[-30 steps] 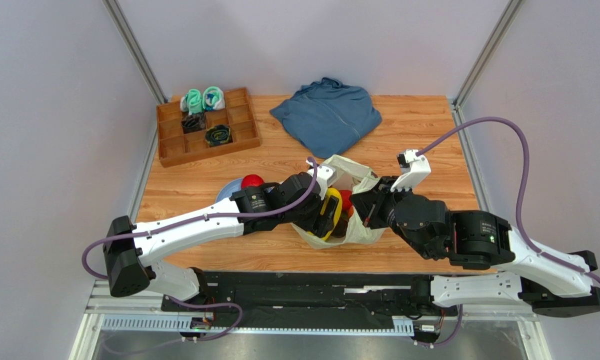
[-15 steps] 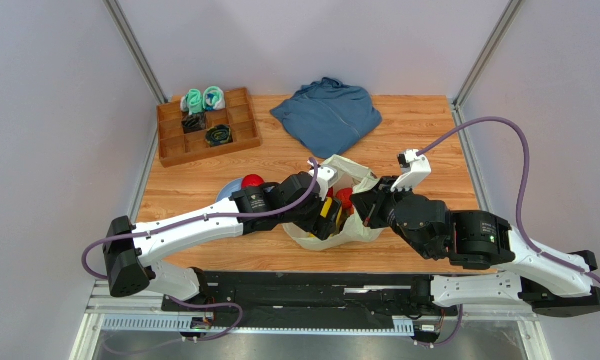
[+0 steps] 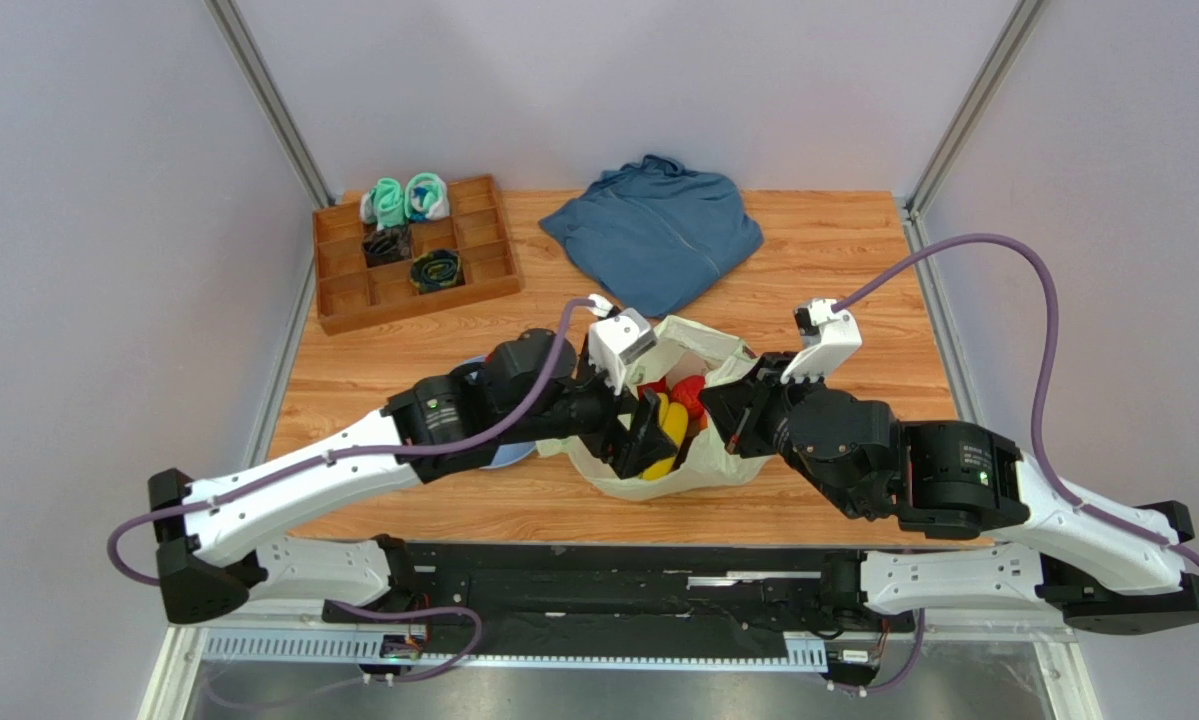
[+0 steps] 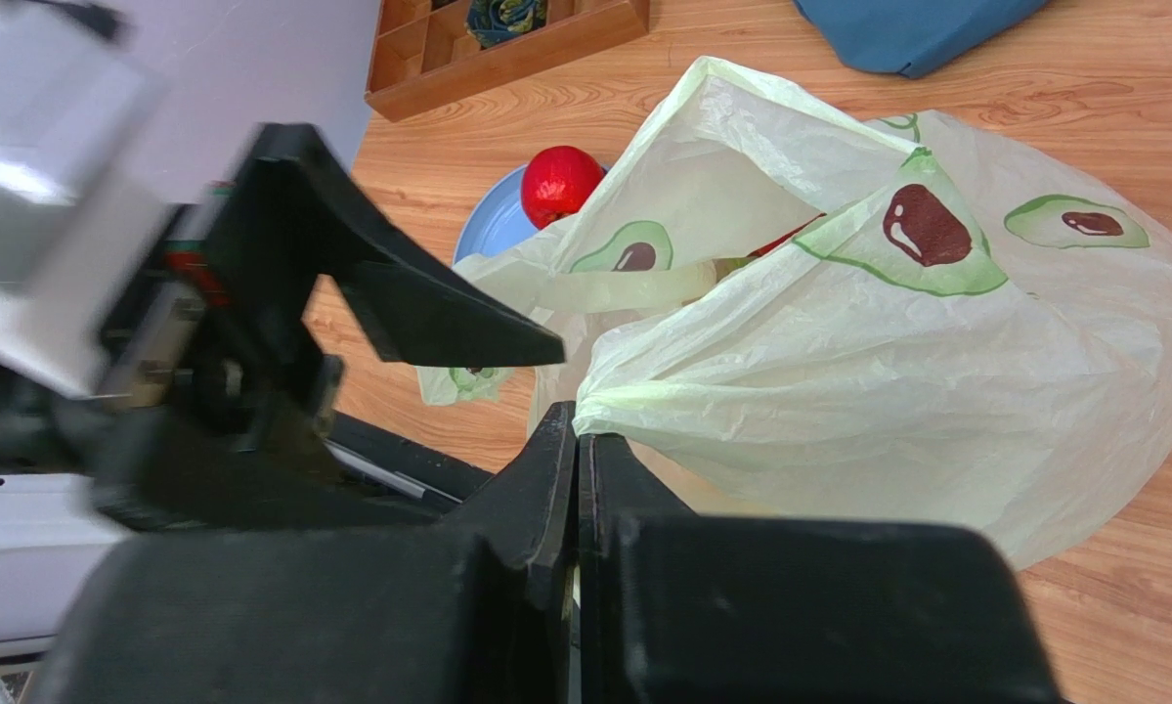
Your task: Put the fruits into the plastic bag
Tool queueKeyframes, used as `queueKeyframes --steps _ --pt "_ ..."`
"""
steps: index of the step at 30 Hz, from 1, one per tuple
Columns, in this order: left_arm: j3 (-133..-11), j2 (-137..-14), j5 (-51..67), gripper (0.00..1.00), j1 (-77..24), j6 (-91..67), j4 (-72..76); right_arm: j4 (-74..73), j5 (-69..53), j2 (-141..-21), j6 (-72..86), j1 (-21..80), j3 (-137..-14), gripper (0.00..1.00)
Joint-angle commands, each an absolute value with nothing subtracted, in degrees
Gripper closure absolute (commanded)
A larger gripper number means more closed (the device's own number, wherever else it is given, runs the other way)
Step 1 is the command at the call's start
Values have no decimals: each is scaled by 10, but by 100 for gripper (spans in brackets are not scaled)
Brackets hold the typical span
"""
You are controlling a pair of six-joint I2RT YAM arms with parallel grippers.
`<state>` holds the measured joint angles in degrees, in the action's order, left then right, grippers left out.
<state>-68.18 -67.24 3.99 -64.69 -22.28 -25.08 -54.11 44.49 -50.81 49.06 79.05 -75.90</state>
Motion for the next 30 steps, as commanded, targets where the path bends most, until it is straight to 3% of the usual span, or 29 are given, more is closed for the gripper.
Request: queueKeyframes --steps 1,8,17,30 --pt "-689 -601 80 12 -644 -176 -157 -537 465 -505 497 791 -764 100" --pt "-687 -530 102 12 -479 -223 -193 -538 468 -508 492 791 -767 100" --pt "-639 -510 -19 8 -268 -303 -376 -540 470 -504 491 791 -770 100" --pt "-495 -624 -10 5 -265 -323 -323 -541 464 -510 489 790 -776 100"
